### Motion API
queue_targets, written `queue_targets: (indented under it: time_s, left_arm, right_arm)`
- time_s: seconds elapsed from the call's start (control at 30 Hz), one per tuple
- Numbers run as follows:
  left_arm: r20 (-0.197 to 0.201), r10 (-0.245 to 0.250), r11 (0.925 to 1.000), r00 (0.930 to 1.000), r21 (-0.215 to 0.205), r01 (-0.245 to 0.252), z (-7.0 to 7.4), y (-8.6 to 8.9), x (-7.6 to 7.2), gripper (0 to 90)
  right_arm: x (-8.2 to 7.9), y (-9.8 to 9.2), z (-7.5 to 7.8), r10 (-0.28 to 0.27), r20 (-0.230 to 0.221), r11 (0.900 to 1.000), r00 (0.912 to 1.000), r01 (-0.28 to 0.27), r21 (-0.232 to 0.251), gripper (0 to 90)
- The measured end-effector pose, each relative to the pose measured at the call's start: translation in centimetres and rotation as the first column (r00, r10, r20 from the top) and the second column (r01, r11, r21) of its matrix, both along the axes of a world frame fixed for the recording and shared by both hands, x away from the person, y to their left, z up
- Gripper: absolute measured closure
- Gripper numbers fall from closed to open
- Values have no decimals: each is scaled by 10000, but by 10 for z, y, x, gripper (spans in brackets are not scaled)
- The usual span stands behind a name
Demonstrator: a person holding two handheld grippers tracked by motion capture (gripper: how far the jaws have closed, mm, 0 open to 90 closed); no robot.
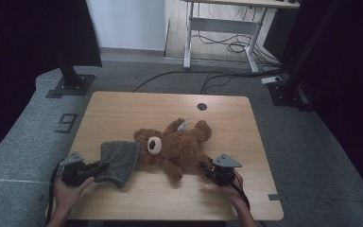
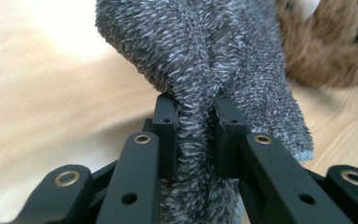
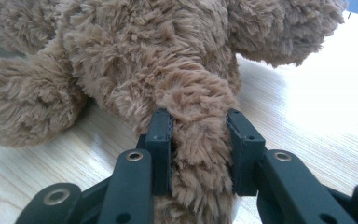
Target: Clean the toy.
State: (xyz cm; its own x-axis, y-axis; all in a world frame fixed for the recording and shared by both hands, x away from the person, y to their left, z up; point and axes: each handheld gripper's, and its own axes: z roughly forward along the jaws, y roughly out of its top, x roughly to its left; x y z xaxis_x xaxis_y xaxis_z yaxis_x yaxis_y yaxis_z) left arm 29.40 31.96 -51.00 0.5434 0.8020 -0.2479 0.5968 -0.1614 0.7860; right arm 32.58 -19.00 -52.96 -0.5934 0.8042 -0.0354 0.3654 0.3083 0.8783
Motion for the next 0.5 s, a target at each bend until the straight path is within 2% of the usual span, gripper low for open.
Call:
queue_targets:
  time_s: [0.13,0.23,0.33,0.4,0.5]
  left_arm:
    - [-244,676,9975,9974,205,-671,-10,17,-14,729]
    - [-201,1094,9937,9938,258,-1089,-14,23,-21,699]
    - [-94,1061,9934,9943,441,-1056,-13,17,-21,561]
    - [-19,1022,9929,9948,615,-1019,-8,10,-17,423]
    - [579,946,9934,9938,599,-980,6,1,-12,283]
  right_arm:
    - [0,0,0,-3,-12,10000,10000,3,-15,660]
    - [0,0,0,-9,-27,10000,10000,9,-21,656]
    - [1,1,0,-21,-35,10000,10000,21,-30,653]
    - [1,1,0,-18,-30,10000,10000,18,-40,650]
    - [1,1,0,-9,-17,10000,10000,9,-41,642]
